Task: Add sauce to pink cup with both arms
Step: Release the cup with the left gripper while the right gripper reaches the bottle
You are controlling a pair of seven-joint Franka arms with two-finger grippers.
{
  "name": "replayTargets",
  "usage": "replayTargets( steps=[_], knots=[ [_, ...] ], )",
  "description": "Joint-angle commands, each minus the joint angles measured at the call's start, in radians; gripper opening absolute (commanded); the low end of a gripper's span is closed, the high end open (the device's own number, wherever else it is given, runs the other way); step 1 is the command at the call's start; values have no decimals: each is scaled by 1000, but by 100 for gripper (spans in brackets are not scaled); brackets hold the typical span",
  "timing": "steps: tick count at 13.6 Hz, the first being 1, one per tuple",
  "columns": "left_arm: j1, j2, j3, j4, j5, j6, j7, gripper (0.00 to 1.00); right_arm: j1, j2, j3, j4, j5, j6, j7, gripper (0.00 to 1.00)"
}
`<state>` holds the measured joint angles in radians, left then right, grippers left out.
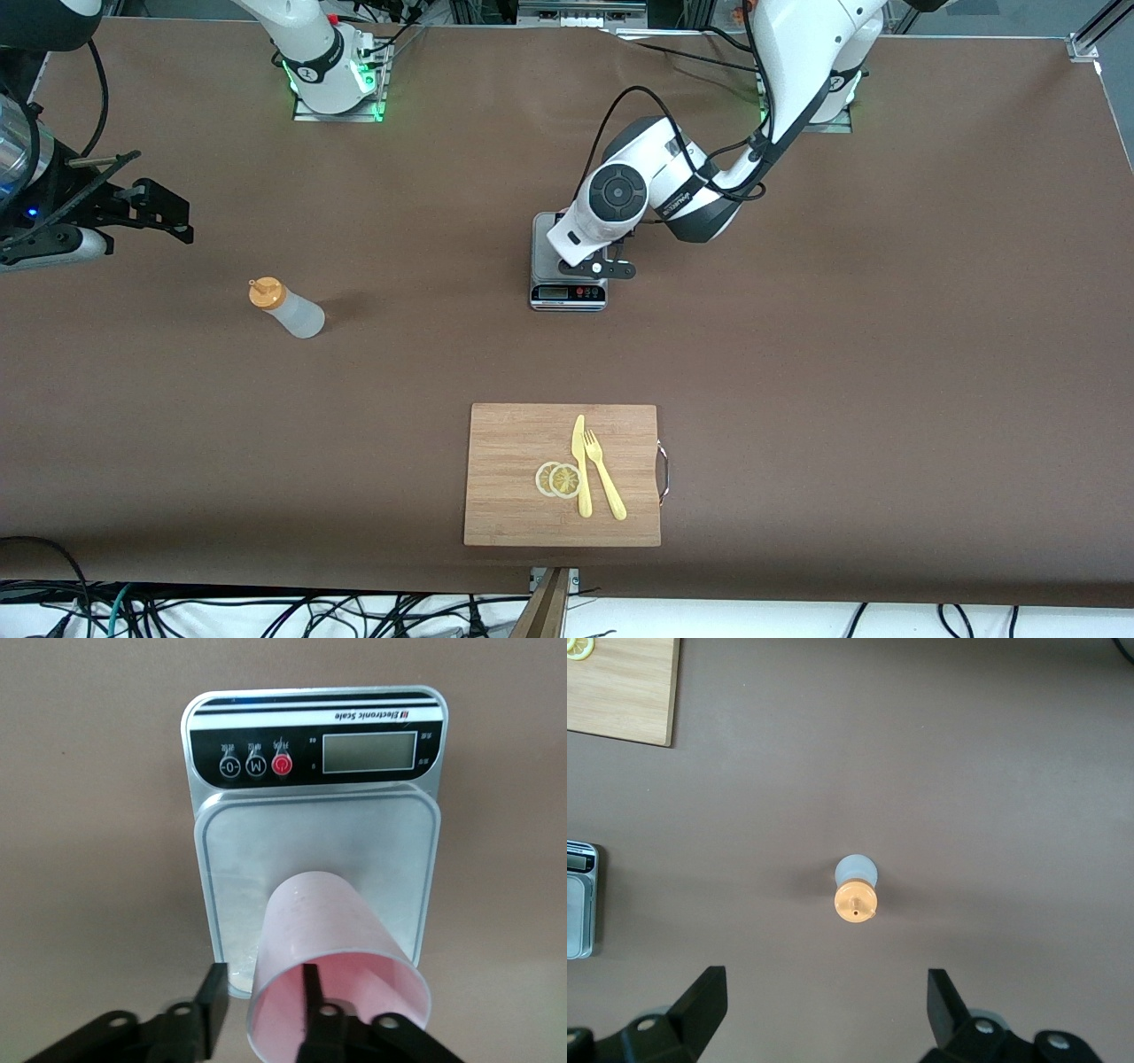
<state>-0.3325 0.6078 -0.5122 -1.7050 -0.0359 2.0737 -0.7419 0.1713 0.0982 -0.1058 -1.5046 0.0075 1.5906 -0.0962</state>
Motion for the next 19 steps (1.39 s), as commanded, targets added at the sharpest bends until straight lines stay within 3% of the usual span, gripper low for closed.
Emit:
replayTargets(
  steps=[1,3,6,9,12,17,18,19],
  knots=[
    [-10,-45,1,14,22,-7,-24,100,-7,8,3,3,2,-9,-14,100],
    [-4,-94,-3,34,16,-91,-22,100,-1,15,5,1,0,-14,-22,100],
    [-2,-198,-8,74,5,-266,-14,100,-7,15,3,1,11,-20,-256,100],
    [7,-224,-5,227,-6,-426,-10,100,-6,15,6,0,20,-40,-454,100],
    [87,-226,-8,367,7,-517,-5,100,-19,27,2,-9,117,-87,-641,100],
    [222,-247,0,470,10,-682,203,100,-120,132,0,-9,288,-81,-981,100],
    [225,-297,39,463,7,-682,243,100,-156,158,0,-9,310,-78,-1050,100],
    [192,-347,146,438,7,-676,306,100,-177,179,0,-11,318,-72,-1116,100]
  ],
)
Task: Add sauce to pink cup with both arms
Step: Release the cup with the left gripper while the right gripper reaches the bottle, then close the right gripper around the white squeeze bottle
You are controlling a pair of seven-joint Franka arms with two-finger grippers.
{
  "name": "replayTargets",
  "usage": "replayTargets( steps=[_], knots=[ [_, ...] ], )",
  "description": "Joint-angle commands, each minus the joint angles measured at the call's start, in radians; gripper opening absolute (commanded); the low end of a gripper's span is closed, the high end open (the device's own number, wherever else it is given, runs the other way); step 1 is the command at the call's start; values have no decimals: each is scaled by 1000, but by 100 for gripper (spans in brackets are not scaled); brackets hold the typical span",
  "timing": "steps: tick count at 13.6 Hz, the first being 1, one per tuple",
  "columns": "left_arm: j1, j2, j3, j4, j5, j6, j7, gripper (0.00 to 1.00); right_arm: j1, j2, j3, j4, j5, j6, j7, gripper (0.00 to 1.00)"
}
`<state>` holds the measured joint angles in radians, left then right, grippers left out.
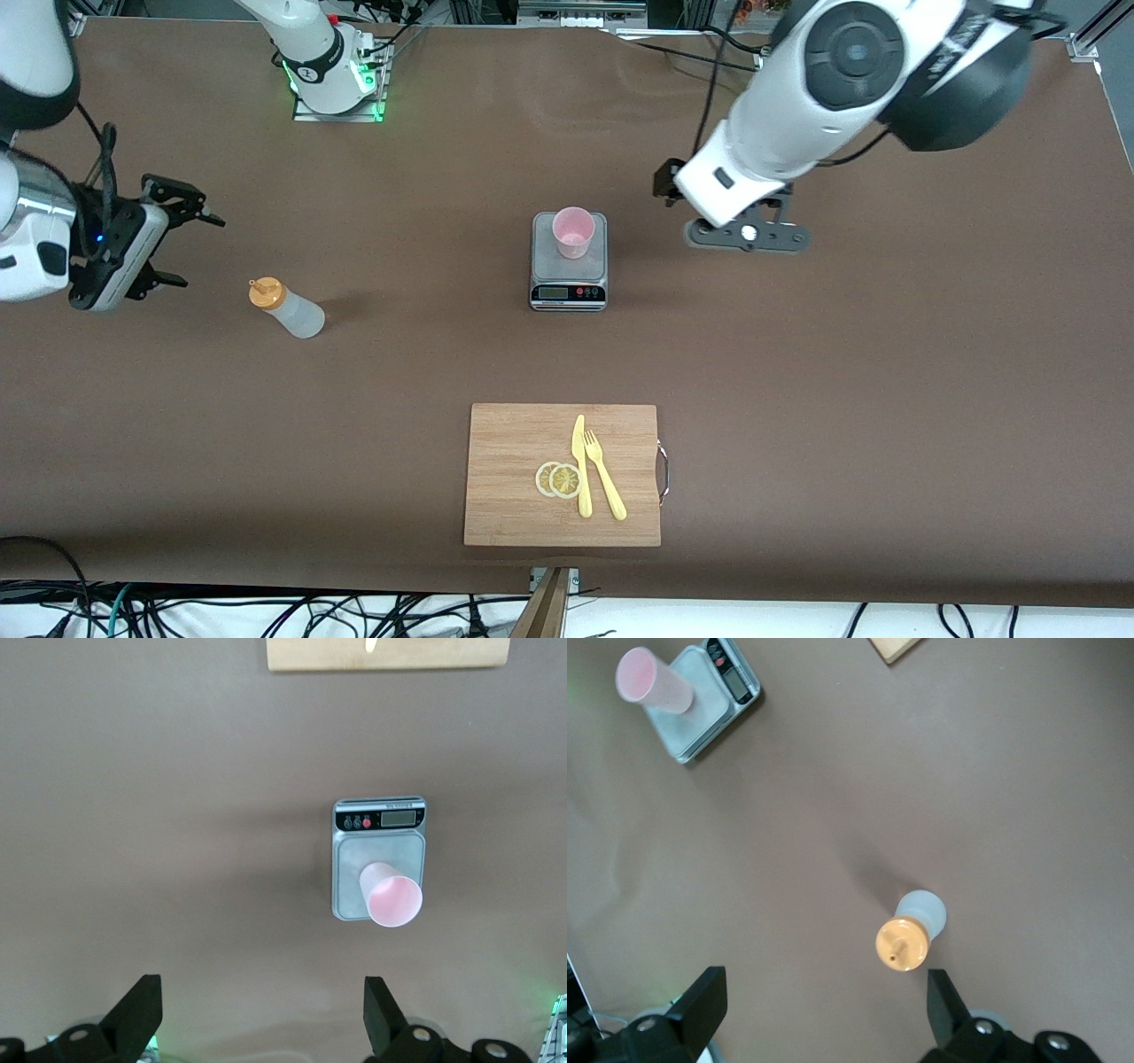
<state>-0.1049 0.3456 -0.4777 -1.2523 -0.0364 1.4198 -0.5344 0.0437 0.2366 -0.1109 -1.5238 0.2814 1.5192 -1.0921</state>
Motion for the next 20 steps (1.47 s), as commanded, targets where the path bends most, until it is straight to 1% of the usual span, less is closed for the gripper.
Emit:
replayTargets(
  steps=[1,2,3,4,5,6,7,9,10,11,12,14,16,18,20],
  knots=[
    [-85,-127,216,-68,-8,-15,170,100,-63,71,5,4,53,9,-170,100],
    [-90,-175,278,-123,-16,-1,251,100,-91,105,5,-1,86,19,-224,100],
    [-82,-218,330,-181,-17,31,354,100,-112,148,5,-4,140,35,-306,100],
    [-49,-258,381,-247,-19,69,470,100,-134,185,5,-10,189,47,-386,100],
    [9,-281,402,-312,-20,118,584,100,-151,211,5,-21,223,58,-453,100],
    [39,-299,433,-355,-17,148,693,100,-163,239,5,-28,254,59,-518,100],
    [42,-331,479,-380,-14,148,764,100,-174,260,5,-30,272,58,-582,100],
    [83,-376,485,-415,-19,188,791,100,-197,292,5,-42,301,52,-704,100],
    [88,-393,484,-405,-22,194,772,100,-208,306,5,-53,330,47,-765,100],
    [90,-417,473,-421,-19,192,737,100,-218,320,5,-64,355,45,-834,100],
    [94,-424,470,-459,-20,202,713,100,-225,329,5,-70,370,42,-900,100],
    [106,-418,461,-469,-10,211,699,100,-246,346,5,-94,390,35,-1014,100],
    [149,-404,424,-469,18,211,642,100,-278,386,5,-101,415,-5,-1121,100],
    [145,-372,407,-435,74,206,636,100,-306,426,5,-101,424,-19,-1215,100],
    [145,-373,403,-434,75,179,628,100,-315,461,5,-101,455,-31,-1311,100]
  ],
)
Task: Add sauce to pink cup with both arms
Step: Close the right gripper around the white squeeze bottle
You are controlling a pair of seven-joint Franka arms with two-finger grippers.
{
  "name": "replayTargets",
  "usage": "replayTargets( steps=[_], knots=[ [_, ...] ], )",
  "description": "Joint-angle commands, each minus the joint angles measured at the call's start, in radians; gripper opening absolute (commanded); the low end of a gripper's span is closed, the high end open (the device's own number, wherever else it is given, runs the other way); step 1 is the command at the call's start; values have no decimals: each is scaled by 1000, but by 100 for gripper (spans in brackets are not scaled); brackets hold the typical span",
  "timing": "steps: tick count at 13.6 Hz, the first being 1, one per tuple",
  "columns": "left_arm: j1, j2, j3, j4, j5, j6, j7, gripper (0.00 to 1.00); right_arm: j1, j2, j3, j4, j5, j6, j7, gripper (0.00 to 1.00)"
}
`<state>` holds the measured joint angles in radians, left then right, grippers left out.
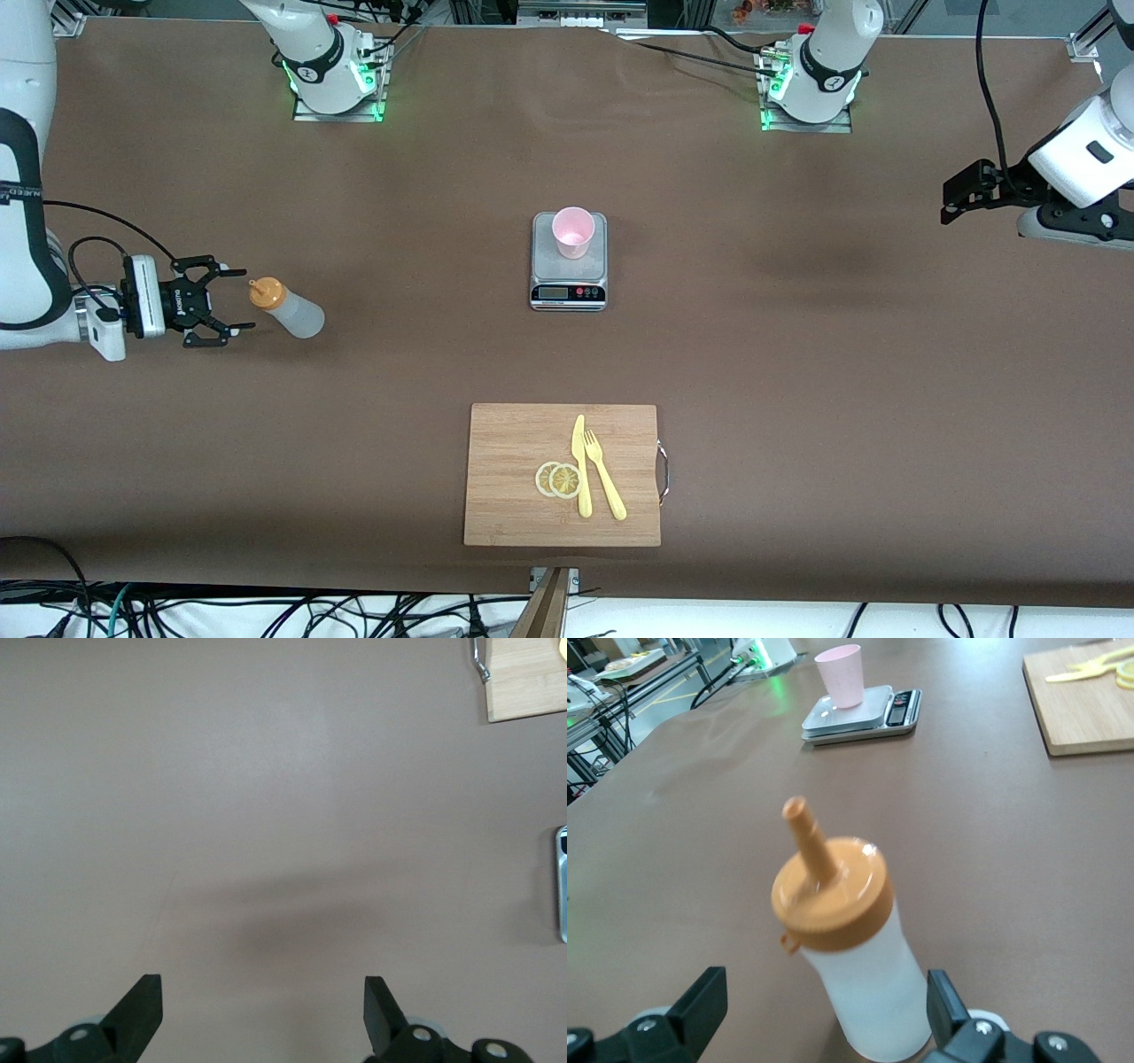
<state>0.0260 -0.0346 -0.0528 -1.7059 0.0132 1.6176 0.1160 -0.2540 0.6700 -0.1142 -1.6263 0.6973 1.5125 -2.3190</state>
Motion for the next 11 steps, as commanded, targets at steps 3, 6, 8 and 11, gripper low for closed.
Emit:
replayTargets(
  steps=[3,6,8,11],
  knots=[
    [14,7,-24,26,30,-27,-21,100,-16,45,10,5,65,-28,-160,100],
    [12,12,-24,31,30,-30,-19,100,-4,56,16,9,79,-25,-206,100],
    [12,15,-24,35,27,-27,-21,100,-1,83,22,11,79,-28,-232,100],
    [14,13,-35,37,24,-28,-21,100,4,95,30,11,83,-26,-230,100]
  ],
)
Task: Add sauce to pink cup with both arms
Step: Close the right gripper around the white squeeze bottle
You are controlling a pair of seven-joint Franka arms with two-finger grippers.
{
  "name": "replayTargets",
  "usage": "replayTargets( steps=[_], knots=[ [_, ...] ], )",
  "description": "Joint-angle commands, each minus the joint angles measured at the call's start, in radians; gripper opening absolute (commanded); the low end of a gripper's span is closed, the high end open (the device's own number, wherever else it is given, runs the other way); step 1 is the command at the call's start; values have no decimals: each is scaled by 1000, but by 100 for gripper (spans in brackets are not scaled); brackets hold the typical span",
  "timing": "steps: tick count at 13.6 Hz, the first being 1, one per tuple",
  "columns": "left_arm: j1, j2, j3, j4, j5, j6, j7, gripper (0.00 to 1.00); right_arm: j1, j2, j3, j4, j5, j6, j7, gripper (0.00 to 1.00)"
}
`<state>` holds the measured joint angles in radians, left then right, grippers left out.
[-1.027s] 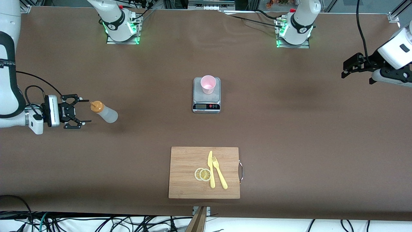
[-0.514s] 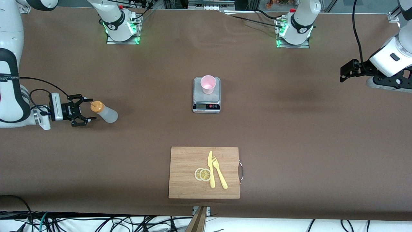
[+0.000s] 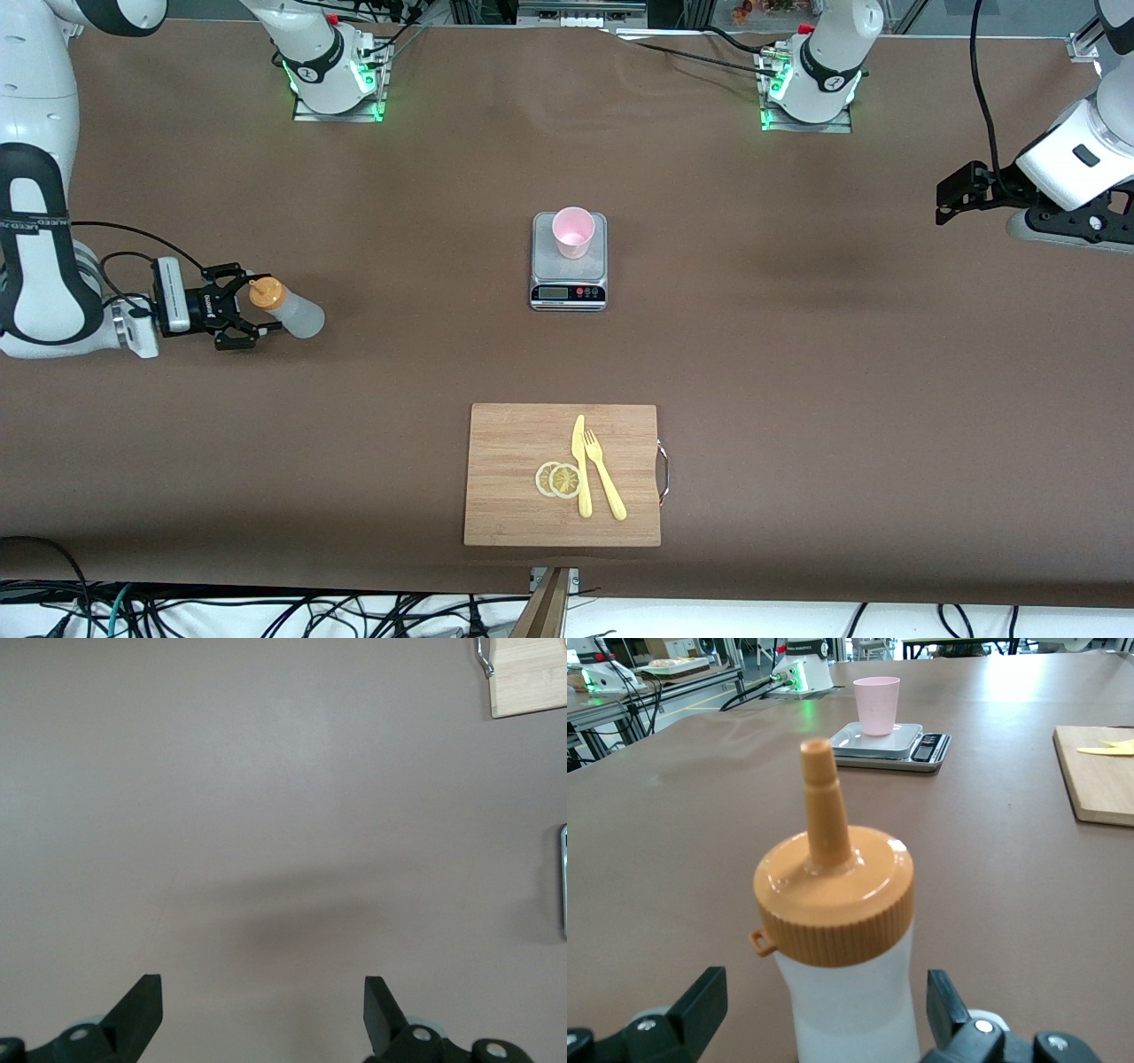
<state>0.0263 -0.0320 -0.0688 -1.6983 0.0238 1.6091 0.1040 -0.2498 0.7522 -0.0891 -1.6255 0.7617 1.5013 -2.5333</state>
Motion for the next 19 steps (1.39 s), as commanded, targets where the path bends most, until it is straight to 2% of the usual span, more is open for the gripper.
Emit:
replayTargets(
  steps=[1,2,4,6,9,11,14,17,19],
  knots=[
    [20,11,-17,28,13,-20,-7,100,1,19,5,10,22,-15,-16,98],
    [23,11,-17,28,12,-21,-7,100,0,25,5,9,22,-16,-16,93],
    [23,12,-17,28,12,-21,-7,100,0,35,5,9,22,-15,-16,73],
    [23,14,-17,28,19,-17,-9,100,1,44,5,9,24,-15,-15,64],
    [20,20,-23,32,21,-15,-9,100,3,44,6,10,24,-13,-10,34],
    [15,17,-26,32,21,-15,-9,100,13,38,8,15,22,-1,10,30],
    [27,18,-14,31,22,-3,-1,100,59,0,6,24,13,16,121,29],
    [29,17,-11,28,22,15,8,100,168,-91,-4,29,-24,81,252,29],
    [69,14,-11,26,7,17,10,100,236,-158,-5,24,-67,131,371,29]
  ],
)
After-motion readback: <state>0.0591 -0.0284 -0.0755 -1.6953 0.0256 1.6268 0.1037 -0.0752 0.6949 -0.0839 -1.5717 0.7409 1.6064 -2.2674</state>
